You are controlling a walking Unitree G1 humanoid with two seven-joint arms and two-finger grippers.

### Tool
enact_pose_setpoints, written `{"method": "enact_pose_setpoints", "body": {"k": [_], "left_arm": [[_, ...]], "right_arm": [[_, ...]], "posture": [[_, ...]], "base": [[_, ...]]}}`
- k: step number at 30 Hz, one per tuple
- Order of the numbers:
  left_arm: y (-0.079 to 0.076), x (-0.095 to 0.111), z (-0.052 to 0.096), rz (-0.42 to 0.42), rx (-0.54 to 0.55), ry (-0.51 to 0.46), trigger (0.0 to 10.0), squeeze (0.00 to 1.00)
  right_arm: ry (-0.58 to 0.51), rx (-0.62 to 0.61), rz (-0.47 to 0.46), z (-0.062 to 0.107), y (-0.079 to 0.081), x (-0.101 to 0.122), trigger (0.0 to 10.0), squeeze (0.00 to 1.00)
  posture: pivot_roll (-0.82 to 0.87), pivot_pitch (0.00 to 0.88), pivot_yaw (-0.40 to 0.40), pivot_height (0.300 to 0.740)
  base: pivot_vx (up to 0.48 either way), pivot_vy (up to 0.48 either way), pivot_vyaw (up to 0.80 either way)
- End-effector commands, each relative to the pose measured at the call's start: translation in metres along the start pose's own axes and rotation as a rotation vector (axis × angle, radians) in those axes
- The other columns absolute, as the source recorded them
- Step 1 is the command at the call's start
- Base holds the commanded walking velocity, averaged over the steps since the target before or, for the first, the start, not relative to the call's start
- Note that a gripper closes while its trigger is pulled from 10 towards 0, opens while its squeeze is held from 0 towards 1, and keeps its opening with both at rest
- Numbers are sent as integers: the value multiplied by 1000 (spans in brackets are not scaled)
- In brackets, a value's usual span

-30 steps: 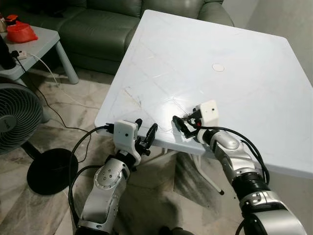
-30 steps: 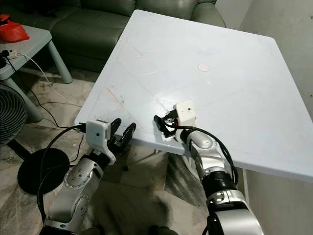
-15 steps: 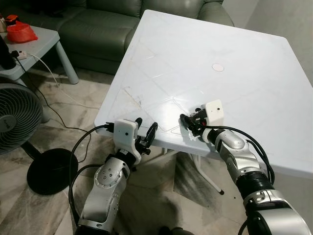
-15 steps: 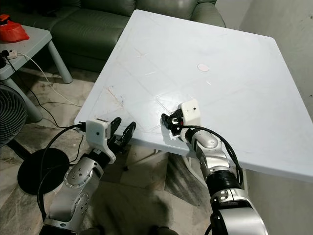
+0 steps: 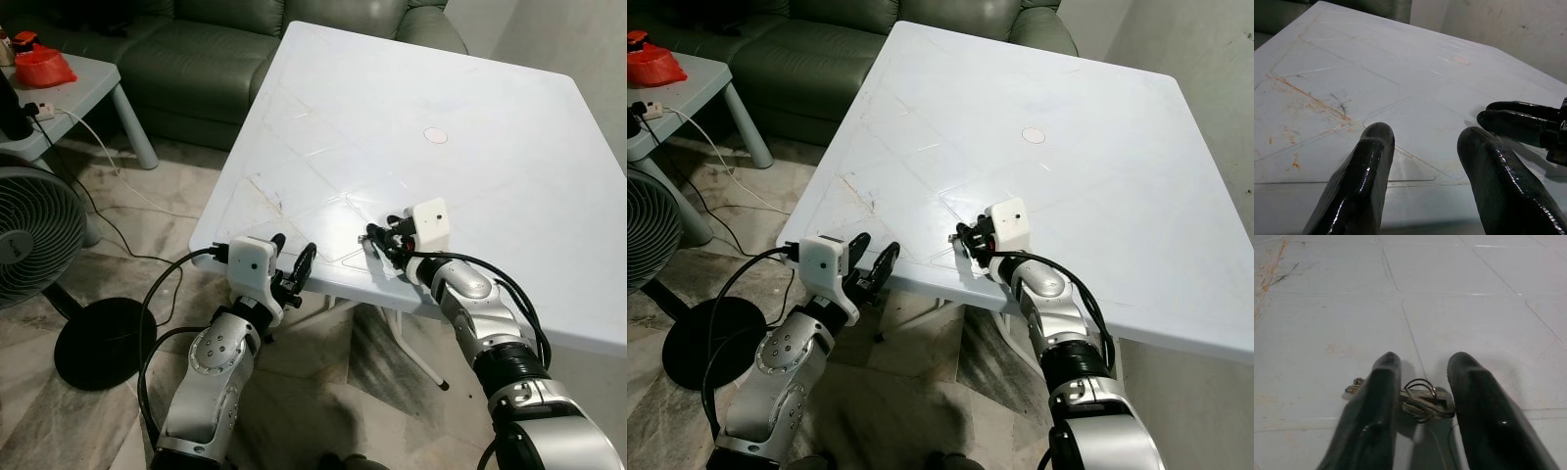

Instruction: Hang keys on a hook

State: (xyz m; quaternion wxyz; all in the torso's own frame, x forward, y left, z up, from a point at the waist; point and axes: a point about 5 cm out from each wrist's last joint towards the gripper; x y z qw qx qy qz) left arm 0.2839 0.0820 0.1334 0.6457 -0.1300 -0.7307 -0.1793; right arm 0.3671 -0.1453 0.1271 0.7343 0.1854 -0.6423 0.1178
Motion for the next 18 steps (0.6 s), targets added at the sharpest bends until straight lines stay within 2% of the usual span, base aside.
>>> {"method": "enact_pose_setpoints", "body": {"k": [1,7,8,9,10,11,12,13,15,17,18], "left_arm": [[-4,2,0,-3,-19,-9,10000,0],[-4,2,0,-3,-20,-9,10000,0],[-3,2,0,-3,-21,-9,10000,0],[-3,2,0,-3,-21,-10,10000,0],[-3,2,0,-3,-21,-10,10000,0],[-4,2,1,-2,-21,-9,10000,0],[-4,2,1,-2,-21,-9,10000,0],[-4,2,1,-2,-22,-9,10000,0],[-4,2,0,-1,-22,-10,10000,0],[-4,2,0,-1,-22,-10,10000,0],[-4,2,0,-1,-22,-10,10000,0]], "right_arm": [[1,-16,1,2,-5,0,0,0],[3,-17,4,2,-6,-1,0,0],[6,-18,4,2,-7,-1,1020,0],[7,-17,6,3,-7,-1,0,0],[7,-17,6,3,-7,-1,0,0],[2,-21,19,3,-8,-1,1451,0],[-1,-22,25,4,-8,0,1451,0],[-11,-3,28,4,-8,1,10000,0],[-22,19,28,4,-7,3,10000,0],[-45,44,-16,5,-8,7,10000,24],[-56,60,-32,6,-9,8,10000,1000]], "posture": [[50,157,-90,740],[51,156,-89,740],[51,155,-89,740],[51,155,-89,740],[51,155,-89,740],[50,156,-88,740],[50,156,-88,740],[50,156,-90,740],[50,156,-90,740],[52,157,-89,740],[52,157,-89,740]], "base": [[0,0,0],[0,0,0],[0,0,0],[0,0,0],[0,0,0],[0,0,0],[0,0,0],[0,0,0],[0,0,0],[0,0,0],[0,0,0]]}}
Point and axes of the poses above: a point about 5 cm out from each wrist's last joint towards the gripper, its own z axis pointing back from the gripper into the wrist, its own x axis along the axis of the wrist's last joint, y = z × x, and after that the axes turned 11 degrees about -z, right-handed
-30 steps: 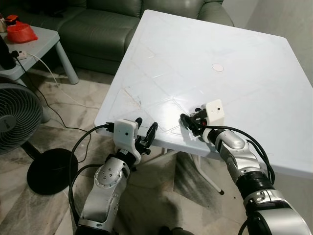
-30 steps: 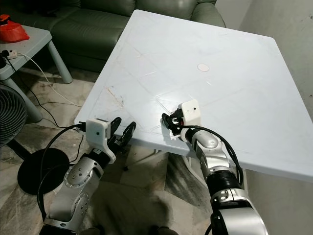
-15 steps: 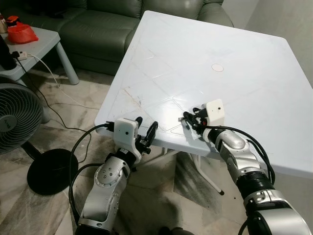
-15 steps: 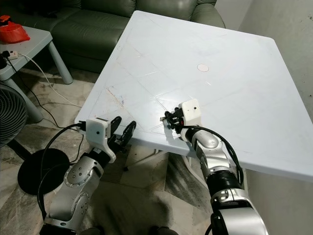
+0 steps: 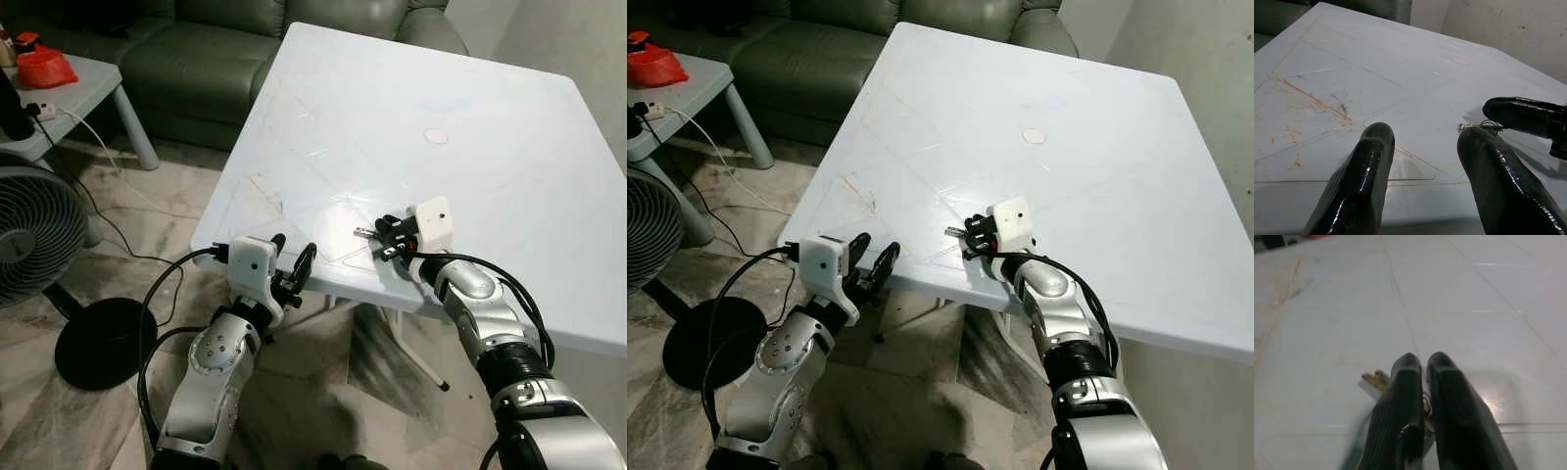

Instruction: Hang keys on a hook

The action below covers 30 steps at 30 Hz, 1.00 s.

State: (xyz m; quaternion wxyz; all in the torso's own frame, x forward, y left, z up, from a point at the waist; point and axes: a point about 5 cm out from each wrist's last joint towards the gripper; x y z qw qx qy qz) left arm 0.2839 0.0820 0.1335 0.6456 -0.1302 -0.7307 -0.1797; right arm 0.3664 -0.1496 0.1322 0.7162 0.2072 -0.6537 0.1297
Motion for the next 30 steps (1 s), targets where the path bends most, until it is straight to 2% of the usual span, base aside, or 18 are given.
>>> {"method": "enact_pose_setpoints", "body": {"k": [1,4,5,6,11,12,15,20,21,22,23,30], "left_arm": [[-4,2,-1,-1,-20,-10,10000,0],[-3,2,0,0,-20,-10,10000,0],[-3,2,0,-1,-19,-10,10000,0],[-3,2,-1,-1,-20,-11,10000,0],[-3,3,-1,1,-18,-12,10000,0],[-3,3,-1,-1,-18,-12,10000,0],[-3,3,-2,-1,-18,-13,10000,0],[-3,3,-2,-1,-17,-13,10000,0],[-3,3,-2,-1,-16,-13,10000,0],[-3,3,-2,-1,-16,-13,10000,0],[-3,3,-1,0,-14,-14,10000,0],[-2,3,-1,2,-9,-12,10000,0]], "right_arm": [[-20,25,-47,3,-6,4,10000,1000],[-25,29,-34,4,-7,6,10000,1000],[-5,90,-33,5,-5,4,10000,1000],[-9,77,14,6,-6,5,10000,1000],[30,118,41,7,-5,1,10000,1000],[35,123,91,8,-5,1,10000,1000],[58,126,139,8,-6,-1,10000,1000],[96,123,156,8,-7,-4,10000,1000],[112,105,163,7,-8,-5,10000,933],[112,105,163,7,-8,-5,10000,933],[133,102,152,7,-9,-8,10000,0],[115,44,179,5,-11,-7,10000,0]], "posture": [[52,157,-88,740],[51,157,-88,740],[51,157,-88,740],[50,157,-87,740],[50,158,-87,740],[51,159,-87,740],[51,160,-86,740],[52,161,-87,740],[52,161,-87,740],[52,161,-87,740],[52,164,-87,740],[52,166,-89,740]], "base": [[0,0,0],[0,0,0],[0,0,0],[0,0,0],[0,0,0],[0,0,0],[0,0,0],[0,0,0],[0,0,0],[0,0,0],[0,0,0],[0,0,0]]}}
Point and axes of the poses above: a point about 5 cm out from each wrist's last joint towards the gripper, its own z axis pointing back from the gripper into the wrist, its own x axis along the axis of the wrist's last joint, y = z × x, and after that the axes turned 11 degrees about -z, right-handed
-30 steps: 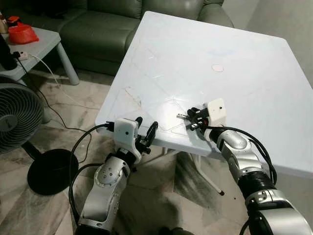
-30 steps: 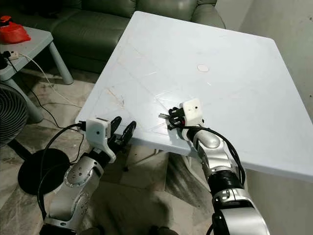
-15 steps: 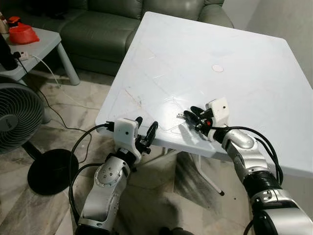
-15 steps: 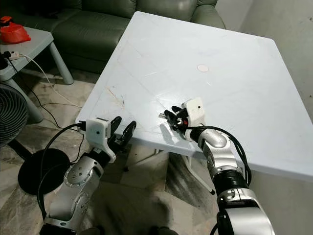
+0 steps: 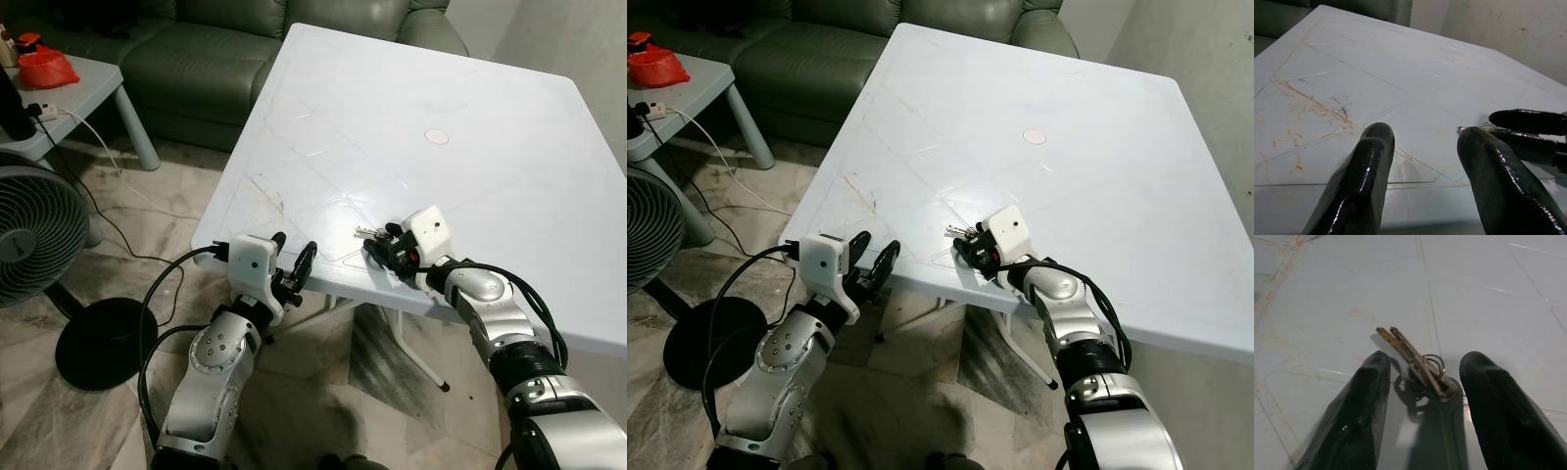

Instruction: Hang keys on a hook

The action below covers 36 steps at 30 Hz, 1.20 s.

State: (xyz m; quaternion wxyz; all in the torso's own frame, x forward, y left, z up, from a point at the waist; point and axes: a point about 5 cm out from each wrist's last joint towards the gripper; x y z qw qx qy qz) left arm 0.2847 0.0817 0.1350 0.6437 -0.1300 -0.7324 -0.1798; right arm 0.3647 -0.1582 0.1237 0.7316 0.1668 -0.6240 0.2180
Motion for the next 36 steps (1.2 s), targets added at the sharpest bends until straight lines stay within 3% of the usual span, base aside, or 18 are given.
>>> {"method": "enact_pose_setpoints", "body": {"k": [1,2,3,36], "left_arm": [[-3,2,0,4,-9,-8,10000,0],[-3,2,0,4,-8,-8,10000,0],[-3,2,0,5,-7,-8,10000,0],[-1,3,-2,13,5,-11,10000,0]], "right_arm": [[4,-23,10,1,-4,1,7255,0],[1,-29,5,1,-5,1,7255,0],[-8,-34,-8,1,-6,2,0,0],[-49,-60,-50,3,-9,3,0,0]], "posture": [[52,170,-90,740],[52,170,-90,740],[52,170,-90,740],[52,181,-93,740]], "base": [[0,0,0],[0,0,0],[0,0,0],[0,0,0]]}}
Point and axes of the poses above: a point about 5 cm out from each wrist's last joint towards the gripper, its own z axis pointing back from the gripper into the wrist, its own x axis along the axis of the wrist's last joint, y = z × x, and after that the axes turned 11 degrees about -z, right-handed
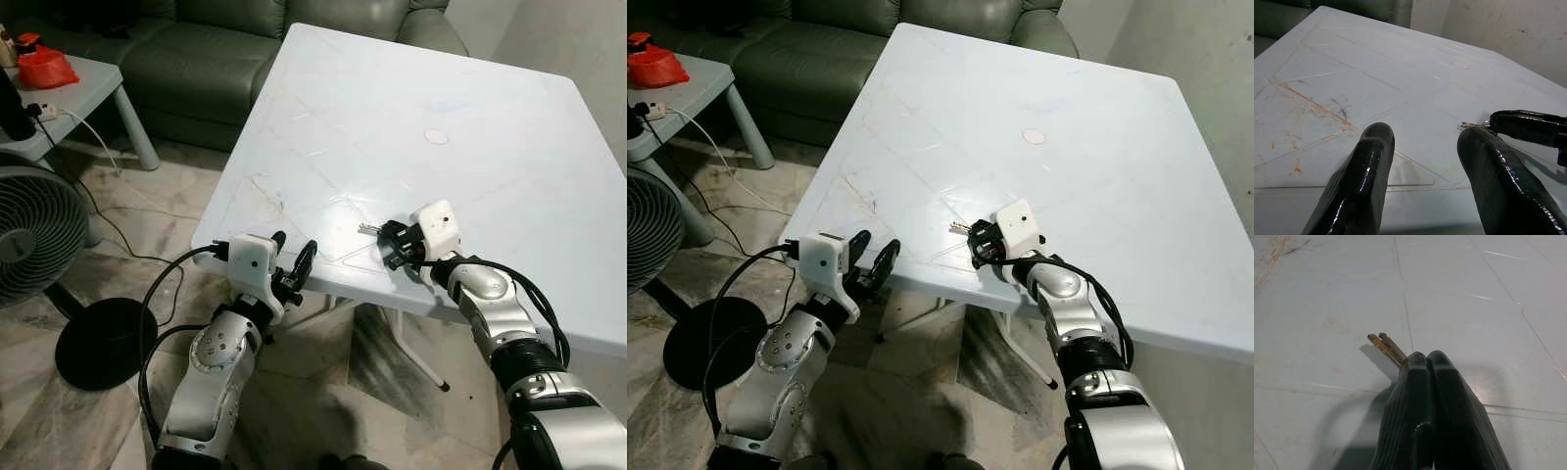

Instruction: Hang keys on a hook

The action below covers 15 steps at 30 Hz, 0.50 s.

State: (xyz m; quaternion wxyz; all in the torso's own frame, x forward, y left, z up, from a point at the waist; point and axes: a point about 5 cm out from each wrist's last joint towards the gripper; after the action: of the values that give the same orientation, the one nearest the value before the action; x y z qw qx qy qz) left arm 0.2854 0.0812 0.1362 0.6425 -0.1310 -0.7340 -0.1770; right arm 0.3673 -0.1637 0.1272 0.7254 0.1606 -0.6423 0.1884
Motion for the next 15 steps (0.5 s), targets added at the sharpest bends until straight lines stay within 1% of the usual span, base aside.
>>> {"method": "enact_pose_setpoints", "body": {"k": [1,4,5,6,7,8,9,10,11,12,13,14,15], "left_arm": [[-1,1,-1,9,2,-6,10000,0],[-1,2,-1,8,3,-7,10000,0],[0,2,-1,7,5,-8,10000,0],[0,2,-1,7,5,-8,10000,0],[0,2,-1,7,5,-9,10000,0],[0,2,-1,7,5,-9,10000,0],[0,2,-1,9,6,-10,10000,0],[0,2,-1,9,6,-10,10000,0],[0,3,-1,11,6,-11,10000,0],[0,3,-2,11,6,-11,10000,0],[0,3,-2,11,6,-11,10000,0],[0,3,-2,12,5,-12,10000,0],[0,3,-2,12,5,-13,10000,0]], "right_arm": [[-7,-8,-23,1,-3,1,0,0],[-54,-8,-67,0,-3,7,0,0],[-96,17,-134,-1,-2,13,0,0],[-107,24,-150,-1,-2,14,0,0],[-148,32,-226,-1,-3,19,0,0],[-158,34,-246,-1,-4,21,0,0],[-163,41,-239,-1,-4,23,1137,0],[-163,41,-239,-1,-4,23,1137,0],[-159,39,-226,-1,-4,23,8118,0],[-124,74,-236,-1,-2,20,10000,165],[-124,74,-236,-1,-2,20,10000,165],[-117,92,-232,0,-2,18,10000,1000],[-118,101,-223,0,-1,18,10000,1000]], "posture": [[52,181,-93,740],[54,178,-93,740],[55,176,-93,740],[55,176,-93,740],[56,178,-92,740],[56,178,-92,740],[55,176,-93,740],[55,176,-93,740],[55,176,-93,740],[54,175,-92,740],[54,175,-92,740],[55,173,-93,740],[55,173,-93,740]], "base": [[0,0,0],[0,0,0],[0,0,0],[0,0,0],[0,0,0],[0,0,0],[0,0,0],[0,0,0],[0,0,0],[0,0,0],[0,0,0],[0,0,0],[0,0,0]]}}
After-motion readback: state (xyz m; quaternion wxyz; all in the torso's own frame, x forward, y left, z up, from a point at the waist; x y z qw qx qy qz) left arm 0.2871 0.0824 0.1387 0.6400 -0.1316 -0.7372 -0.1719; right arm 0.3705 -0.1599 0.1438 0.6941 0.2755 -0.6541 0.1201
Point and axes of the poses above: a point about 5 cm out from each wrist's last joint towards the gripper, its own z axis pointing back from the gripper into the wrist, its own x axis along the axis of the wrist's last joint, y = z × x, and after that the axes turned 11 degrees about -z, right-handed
